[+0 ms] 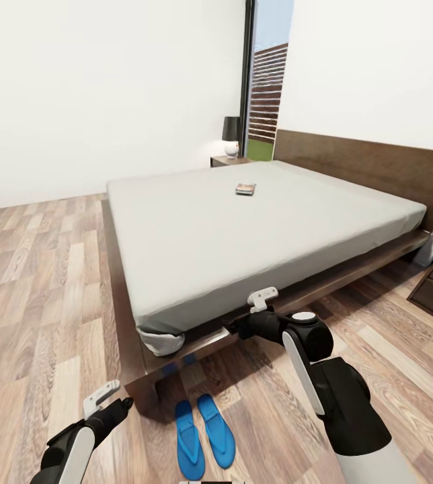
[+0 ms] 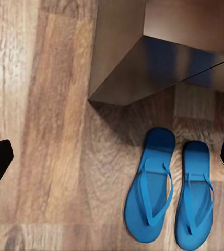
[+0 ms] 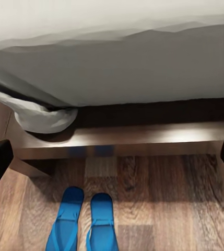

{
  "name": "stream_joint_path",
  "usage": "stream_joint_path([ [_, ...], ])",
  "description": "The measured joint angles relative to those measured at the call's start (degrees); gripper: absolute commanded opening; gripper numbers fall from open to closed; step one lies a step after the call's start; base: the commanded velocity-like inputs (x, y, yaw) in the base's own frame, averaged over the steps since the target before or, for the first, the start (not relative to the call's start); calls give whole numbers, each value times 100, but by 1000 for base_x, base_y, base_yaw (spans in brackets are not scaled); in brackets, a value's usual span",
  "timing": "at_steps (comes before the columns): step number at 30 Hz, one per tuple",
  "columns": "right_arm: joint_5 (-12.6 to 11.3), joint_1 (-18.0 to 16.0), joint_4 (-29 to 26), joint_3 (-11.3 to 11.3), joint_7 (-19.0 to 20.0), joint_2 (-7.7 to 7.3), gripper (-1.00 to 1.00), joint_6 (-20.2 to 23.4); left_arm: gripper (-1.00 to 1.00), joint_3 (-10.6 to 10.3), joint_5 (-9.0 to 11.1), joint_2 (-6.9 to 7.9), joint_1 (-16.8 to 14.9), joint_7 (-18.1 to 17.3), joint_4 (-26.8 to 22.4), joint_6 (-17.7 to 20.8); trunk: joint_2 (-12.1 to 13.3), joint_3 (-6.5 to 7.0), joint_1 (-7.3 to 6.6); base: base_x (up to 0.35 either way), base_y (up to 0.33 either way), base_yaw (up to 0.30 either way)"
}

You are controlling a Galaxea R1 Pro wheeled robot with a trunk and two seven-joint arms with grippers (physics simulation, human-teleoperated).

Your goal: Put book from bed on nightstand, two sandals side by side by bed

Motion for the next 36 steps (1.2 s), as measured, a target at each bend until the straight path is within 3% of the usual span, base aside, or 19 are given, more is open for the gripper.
stream_joint_path([
  [33, 0, 0, 0, 0, 1, 0, 100, 16, 100, -4, -2, 0, 0, 14, -1, 0, 44, 732, -85, 0, 0, 0],
  [36, 2, 0, -1, -3, 1, 0, 100, 22, 100, -2, -2, 0, 0, 14, -1, 0, 160, 786, -148, 0, 0, 0],
])
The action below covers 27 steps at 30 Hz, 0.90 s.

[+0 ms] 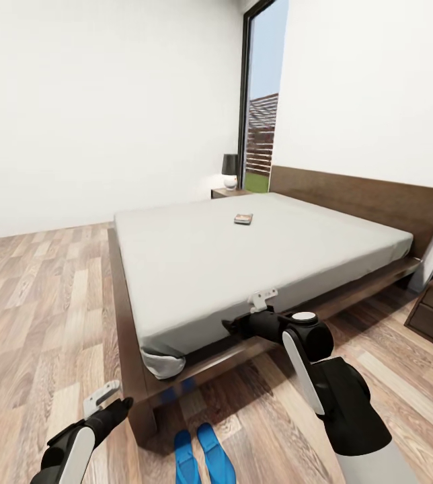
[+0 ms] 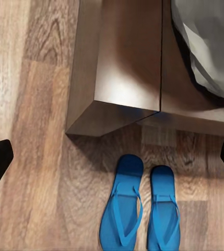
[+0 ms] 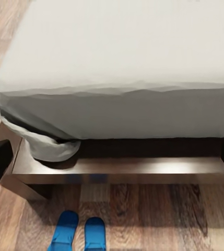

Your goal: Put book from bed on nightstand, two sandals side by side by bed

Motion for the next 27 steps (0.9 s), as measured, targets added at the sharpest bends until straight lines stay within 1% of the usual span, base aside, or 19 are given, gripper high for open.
stream_joint_path([
  [15, -2, 0, -2, -9, 0, 0, 100, 4, 100, -6, -4, 0, 0, -8, 0, 0, 602, 266, -330, 0, 0, 0],
  [27, 1, -1, 2, -11, 0, 0, 100, 2, 100, -6, -5, 0, 0, -9, 0, 0, 1083, 438, -593, 0, 0, -6],
])
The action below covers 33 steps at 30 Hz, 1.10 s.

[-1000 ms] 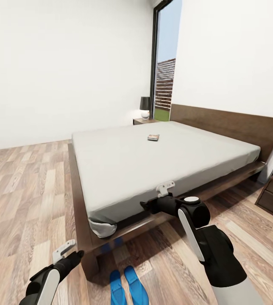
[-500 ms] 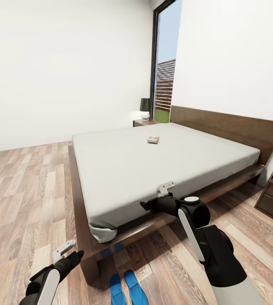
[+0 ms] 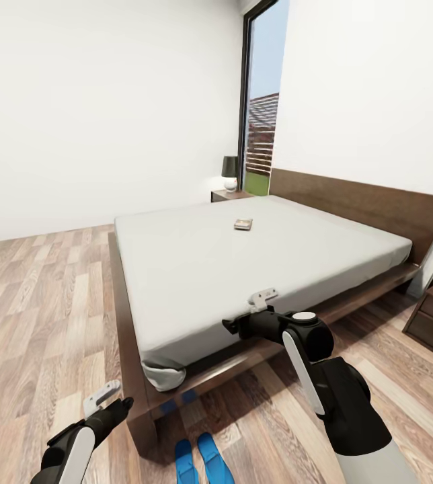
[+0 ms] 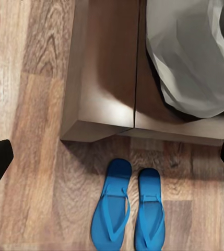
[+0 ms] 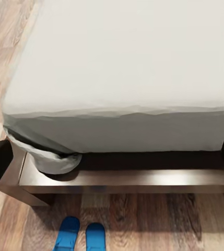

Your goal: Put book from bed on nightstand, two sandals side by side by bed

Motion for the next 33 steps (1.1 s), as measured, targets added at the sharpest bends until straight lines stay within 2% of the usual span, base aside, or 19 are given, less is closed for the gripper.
stream_joint_path([
  [3, 4, -2, -2, 5, -3, 0, 100, -32, 100, 1, -1, 0, 0, 2, 0, 0, 120, 52, -66, 0, 0, -3],
  [8, 4, -4, -2, -27, 0, -1, 100, 2, 100, -25, -1, -7, -1, 4, -64, 0, 122, 52, -67, 0, 0, -186],
  [25, 4, -6, -2, -215, 0, 7, 100, 3, 100, -56, -2, -9, -1, 0, -86, -5, 122, 52, -67, 0, 0, -256],
  [33, 4, -6, -2, -231, 0, 12, 100, 3, 100, -50, -2, -9, -1, 0, -83, -1, 122, 52, -67, 0, 0, -266],
])
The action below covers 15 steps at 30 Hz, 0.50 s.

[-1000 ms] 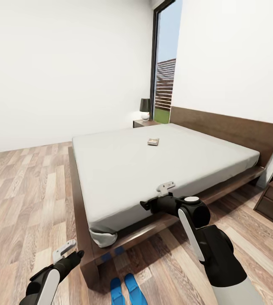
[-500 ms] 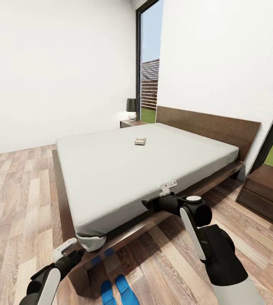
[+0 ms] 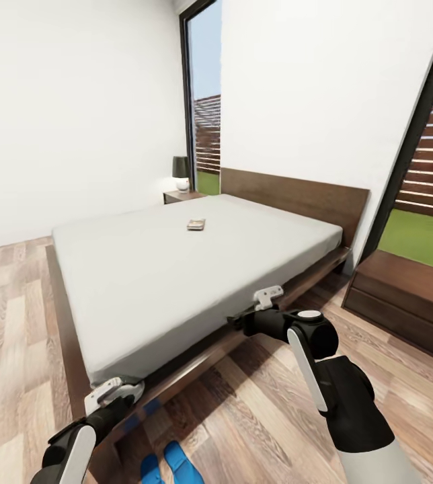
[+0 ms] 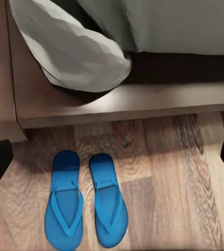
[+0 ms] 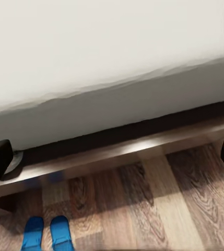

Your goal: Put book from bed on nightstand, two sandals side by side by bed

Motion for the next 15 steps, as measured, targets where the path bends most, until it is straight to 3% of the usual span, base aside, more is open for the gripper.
stream_joint_path([
  [15, 0, 0, 0, -2, -2, 13, 100, 0, 100, -5, 0, 0, 0, 2, 2, -4, 0, 0, 0, 0, 0, -266],
])
